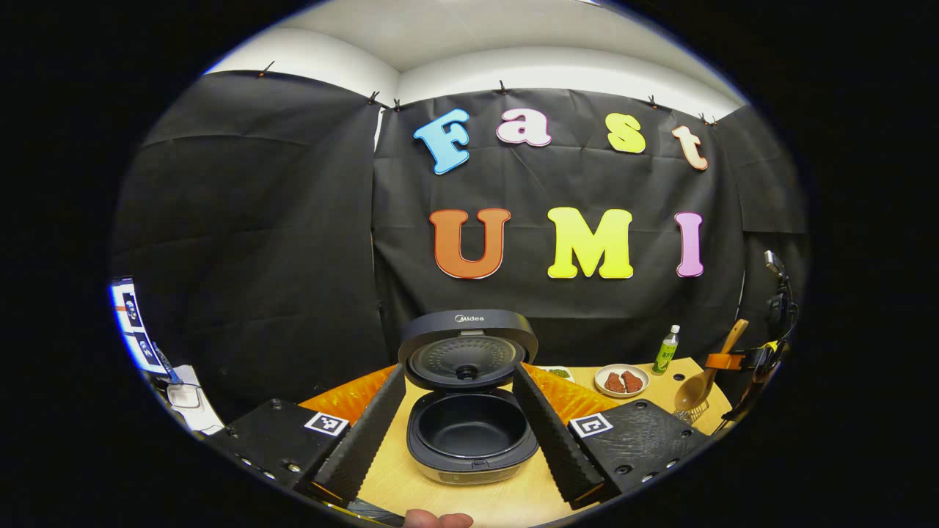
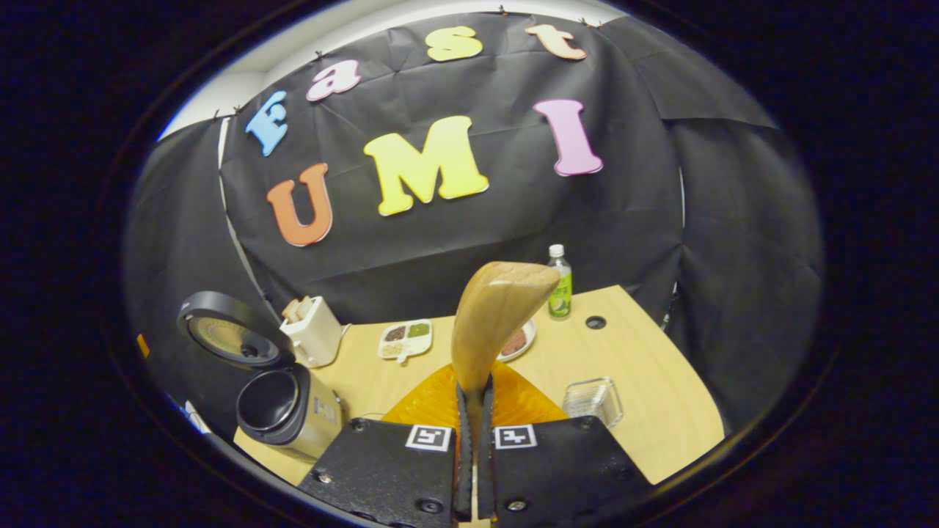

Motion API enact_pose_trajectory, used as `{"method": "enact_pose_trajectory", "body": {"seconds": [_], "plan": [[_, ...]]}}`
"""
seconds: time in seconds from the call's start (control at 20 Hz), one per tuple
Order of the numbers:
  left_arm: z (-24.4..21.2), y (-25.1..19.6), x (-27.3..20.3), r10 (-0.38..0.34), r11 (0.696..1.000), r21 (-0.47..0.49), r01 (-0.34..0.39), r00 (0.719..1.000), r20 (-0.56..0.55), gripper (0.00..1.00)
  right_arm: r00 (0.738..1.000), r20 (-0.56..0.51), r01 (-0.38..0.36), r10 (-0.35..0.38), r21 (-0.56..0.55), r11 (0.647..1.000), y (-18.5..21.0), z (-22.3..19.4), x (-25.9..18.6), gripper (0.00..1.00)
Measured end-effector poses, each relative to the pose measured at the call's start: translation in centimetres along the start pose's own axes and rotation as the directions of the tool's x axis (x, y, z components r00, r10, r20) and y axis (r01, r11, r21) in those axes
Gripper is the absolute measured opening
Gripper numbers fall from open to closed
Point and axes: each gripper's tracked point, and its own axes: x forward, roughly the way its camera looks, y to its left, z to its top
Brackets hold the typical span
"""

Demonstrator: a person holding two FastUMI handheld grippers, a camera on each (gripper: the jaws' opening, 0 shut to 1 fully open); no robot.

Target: Close the left gripper, press the button to open the rice cooker; take a wooden spoon from the chopstick holder with the right hand, scoop a spoonful of rice and pour it into the rice cooker, then put the wooden spoon back into the chopstick holder.

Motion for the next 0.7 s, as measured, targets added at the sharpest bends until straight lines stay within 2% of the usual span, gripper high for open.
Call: {"method": "enact_pose_trajectory", "body": {"seconds": [0.2,0.4,0.7], "plan": [[-0.6,2.1,-1.2,0.009,1.000,0.011,-0.008,1.000,-0.008,0.94,0.999,-0.054,-0.010,0.009,-0.031,0.999,3.3,-4.6,1.7,0.08],[-1.3,4.1,-2.5,0.027,1.000,0.014,-0.026,0.999,-0.028,0.94,0.996,-0.051,0.071,-0.079,-0.142,0.987,2.9,-8.4,4.2,0.08],[-2.0,6.3,-3.4,0.075,0.997,0.012,-0.074,0.996,-0.050,0.94,0.986,-0.005,0.155,-0.166,-0.336,0.929,2.8,-10.8,6.0,0.08]]}}
